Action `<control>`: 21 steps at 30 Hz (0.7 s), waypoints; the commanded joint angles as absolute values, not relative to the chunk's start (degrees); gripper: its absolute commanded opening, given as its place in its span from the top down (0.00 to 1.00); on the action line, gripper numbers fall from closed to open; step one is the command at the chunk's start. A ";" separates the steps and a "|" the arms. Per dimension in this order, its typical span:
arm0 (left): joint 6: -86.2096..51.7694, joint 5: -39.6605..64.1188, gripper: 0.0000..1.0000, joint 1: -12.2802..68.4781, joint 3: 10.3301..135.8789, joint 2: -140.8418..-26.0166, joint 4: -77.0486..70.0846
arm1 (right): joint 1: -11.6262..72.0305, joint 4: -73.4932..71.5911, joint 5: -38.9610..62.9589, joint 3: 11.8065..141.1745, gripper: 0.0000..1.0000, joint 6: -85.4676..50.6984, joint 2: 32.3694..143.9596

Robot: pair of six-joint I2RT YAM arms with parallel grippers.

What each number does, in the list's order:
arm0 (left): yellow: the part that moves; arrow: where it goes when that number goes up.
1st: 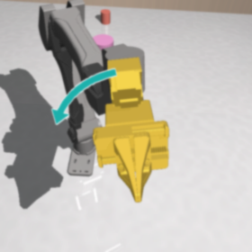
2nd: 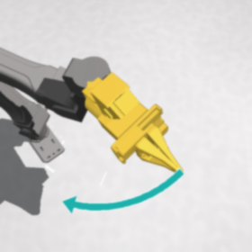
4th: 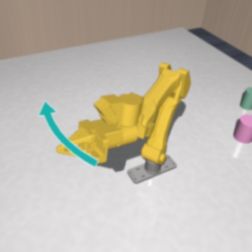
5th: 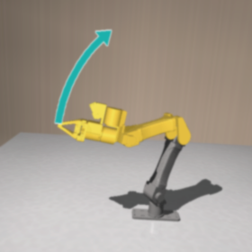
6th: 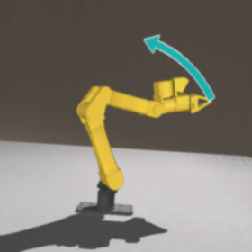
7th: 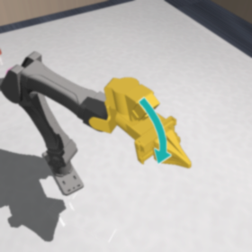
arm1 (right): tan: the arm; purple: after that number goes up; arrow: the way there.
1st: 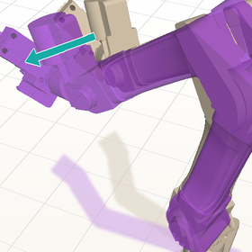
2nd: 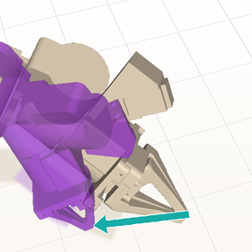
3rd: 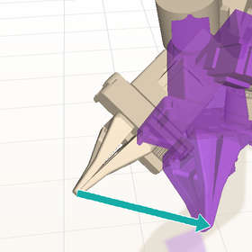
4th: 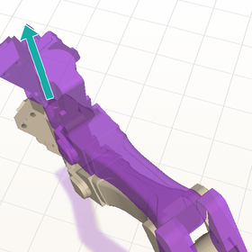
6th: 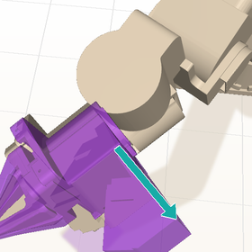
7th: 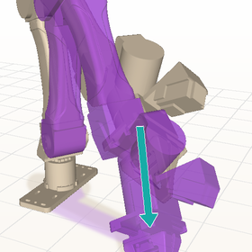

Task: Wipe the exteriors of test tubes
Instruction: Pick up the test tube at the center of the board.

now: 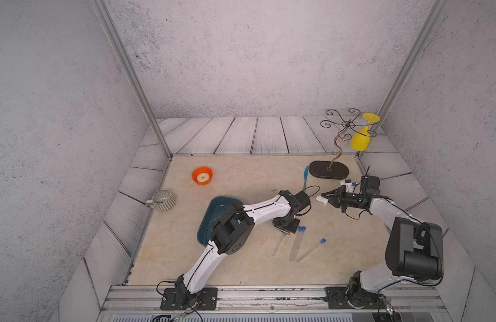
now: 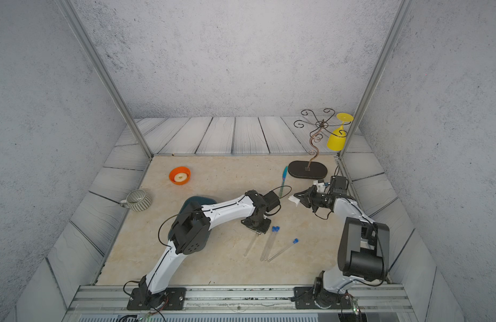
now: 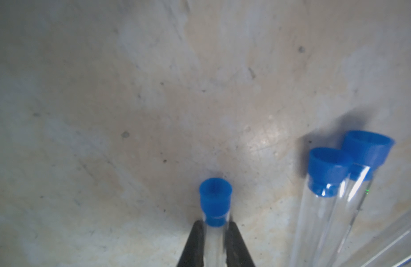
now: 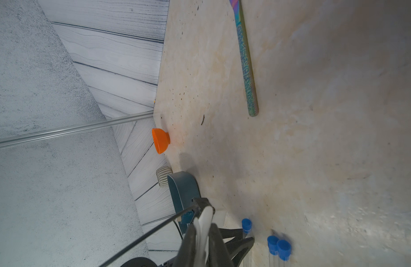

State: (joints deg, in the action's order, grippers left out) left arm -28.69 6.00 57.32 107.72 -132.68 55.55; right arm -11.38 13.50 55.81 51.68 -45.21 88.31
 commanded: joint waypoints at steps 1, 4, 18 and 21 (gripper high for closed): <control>-28.33 4.78 0.88 57.83 105.02 -135.07 57.92 | -11.16 14.50 55.12 51.04 0.86 -44.01 85.96; -27.78 3.60 0.90 57.46 105.11 -133.19 58.24 | -10.60 14.16 55.03 51.61 0.86 -44.51 86.22; -30.76 4.19 0.91 43.33 103.07 -119.27 60.00 | 0.92 20.04 51.46 67.59 0.86 -43.71 88.53; -31.97 7.26 0.91 38.40 102.98 -115.72 59.17 | 4.75 21.29 51.72 71.95 0.86 -42.86 89.14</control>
